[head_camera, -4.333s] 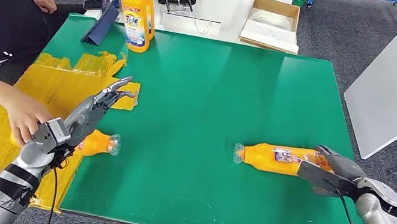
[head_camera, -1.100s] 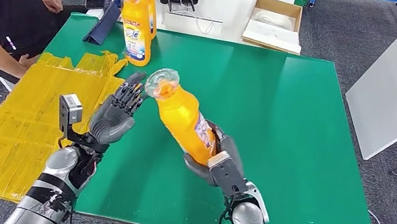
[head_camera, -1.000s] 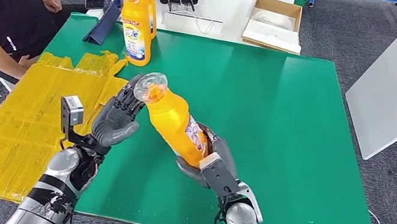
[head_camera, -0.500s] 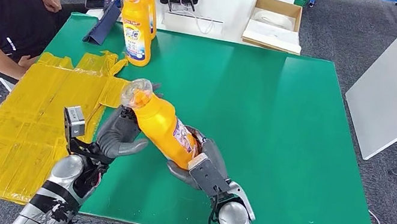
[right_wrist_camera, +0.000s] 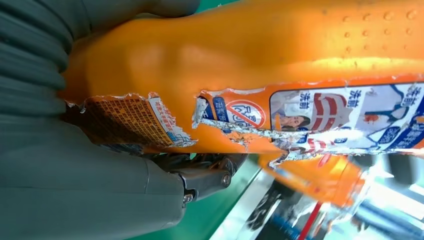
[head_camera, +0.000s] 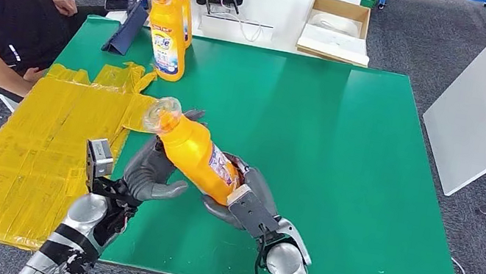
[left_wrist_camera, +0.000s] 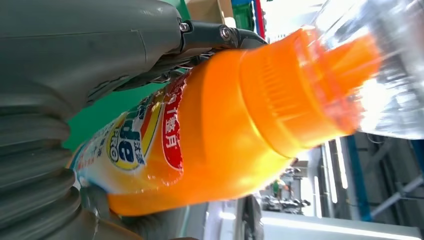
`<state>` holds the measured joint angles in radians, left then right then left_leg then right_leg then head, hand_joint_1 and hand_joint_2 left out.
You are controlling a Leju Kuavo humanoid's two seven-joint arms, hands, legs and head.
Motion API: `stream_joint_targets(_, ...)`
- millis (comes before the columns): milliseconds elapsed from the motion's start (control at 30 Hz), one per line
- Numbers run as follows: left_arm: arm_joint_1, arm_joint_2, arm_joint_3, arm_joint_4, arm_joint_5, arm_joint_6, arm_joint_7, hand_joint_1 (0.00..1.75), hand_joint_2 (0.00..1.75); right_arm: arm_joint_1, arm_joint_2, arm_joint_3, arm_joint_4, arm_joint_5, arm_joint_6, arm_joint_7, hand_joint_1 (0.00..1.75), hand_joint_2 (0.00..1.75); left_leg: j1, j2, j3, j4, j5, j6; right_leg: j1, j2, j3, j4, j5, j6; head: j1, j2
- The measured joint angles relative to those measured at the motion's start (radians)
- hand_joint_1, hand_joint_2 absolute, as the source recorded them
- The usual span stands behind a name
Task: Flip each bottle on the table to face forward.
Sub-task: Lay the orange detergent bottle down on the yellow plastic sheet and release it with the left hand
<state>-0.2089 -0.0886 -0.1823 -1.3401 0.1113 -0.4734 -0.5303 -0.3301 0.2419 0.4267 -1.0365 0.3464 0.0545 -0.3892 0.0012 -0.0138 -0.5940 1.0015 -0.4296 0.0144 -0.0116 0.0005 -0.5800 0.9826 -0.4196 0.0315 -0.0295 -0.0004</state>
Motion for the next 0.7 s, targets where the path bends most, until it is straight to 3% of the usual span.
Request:
stream_joint_targets(267,0.003,0.010,-0.003,0.000,-0.052,0.042,-0.022,0.00,1.75,-0.008,0.048,0.122,0.036,0.025,0.017,0.003,1.75,1.75,0.001,0.000,0.000,0.000,0.000,0.000,0.001,0.000,-0.001,0.000,0.000,0.000,0.000,0.000)
stream_joint_targets(533,0.011,0.023,-0.002,0.000,-0.065,0.050,-0.026,0.00,1.75,-0.022,0.052,0.164,0.066,0.013,0.012,0.003,1.75,1.75,0.000,0.000,0.000,0.000,0.000,0.000,0.000,0.000,0.000,0.000,0.000,0.000,0.000,0.000)
stream_joint_targets(667,0.018,0.031,-0.001,0.000,-0.108,0.083,-0.027,1.72,1.75,-0.026,0.054,0.201,0.096,0.008,0.006,0.004,1.75,1.75,0.000,0.001,0.000,0.000,0.000,0.000,0.000,0.000,-0.001,0.000,0.000,0.000,0.000,0.000)
stream_joint_targets(700,0.020,0.033,-0.001,0.000,-0.116,0.090,-0.027,1.75,1.75,-0.027,0.054,0.207,0.103,0.005,0.002,0.004,1.75,1.75,0.000,0.001,0.000,0.000,0.000,0.000,0.000,0.000,-0.001,0.000,0.000,0.000,0.000,0.000)
